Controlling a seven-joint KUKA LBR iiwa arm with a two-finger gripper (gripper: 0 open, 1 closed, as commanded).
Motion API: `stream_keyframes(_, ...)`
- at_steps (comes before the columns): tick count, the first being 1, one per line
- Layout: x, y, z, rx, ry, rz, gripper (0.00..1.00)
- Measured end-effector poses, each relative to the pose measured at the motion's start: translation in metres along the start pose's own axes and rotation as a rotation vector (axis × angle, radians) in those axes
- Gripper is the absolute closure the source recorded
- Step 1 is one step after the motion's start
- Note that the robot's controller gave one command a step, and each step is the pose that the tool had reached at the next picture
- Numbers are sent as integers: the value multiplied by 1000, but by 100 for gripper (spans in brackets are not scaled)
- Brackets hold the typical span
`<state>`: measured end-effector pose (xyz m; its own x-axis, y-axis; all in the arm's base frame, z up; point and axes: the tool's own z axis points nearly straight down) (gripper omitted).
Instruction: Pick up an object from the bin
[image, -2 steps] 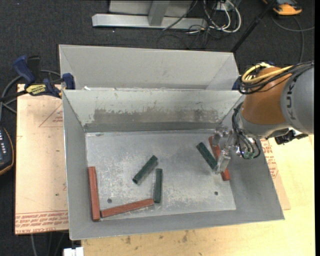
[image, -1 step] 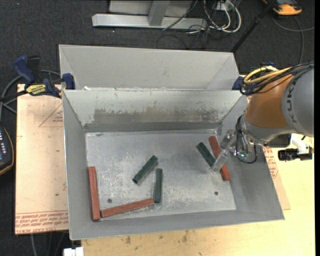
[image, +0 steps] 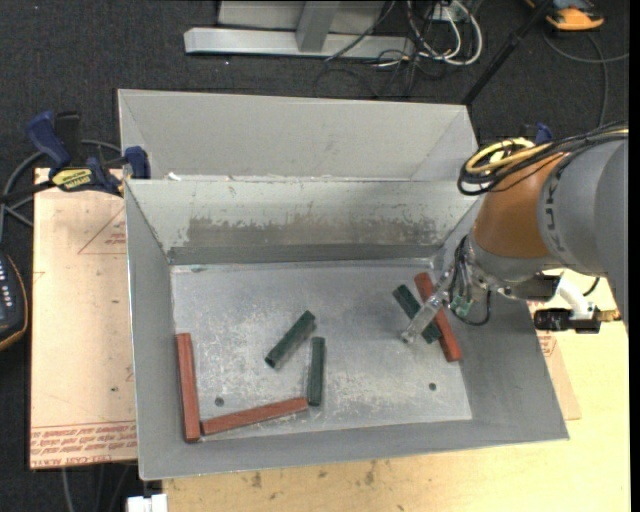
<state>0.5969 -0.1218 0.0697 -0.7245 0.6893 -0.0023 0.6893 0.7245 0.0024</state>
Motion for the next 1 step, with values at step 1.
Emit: stream_keyframes(1,0,1,0,1,0,-3,0)
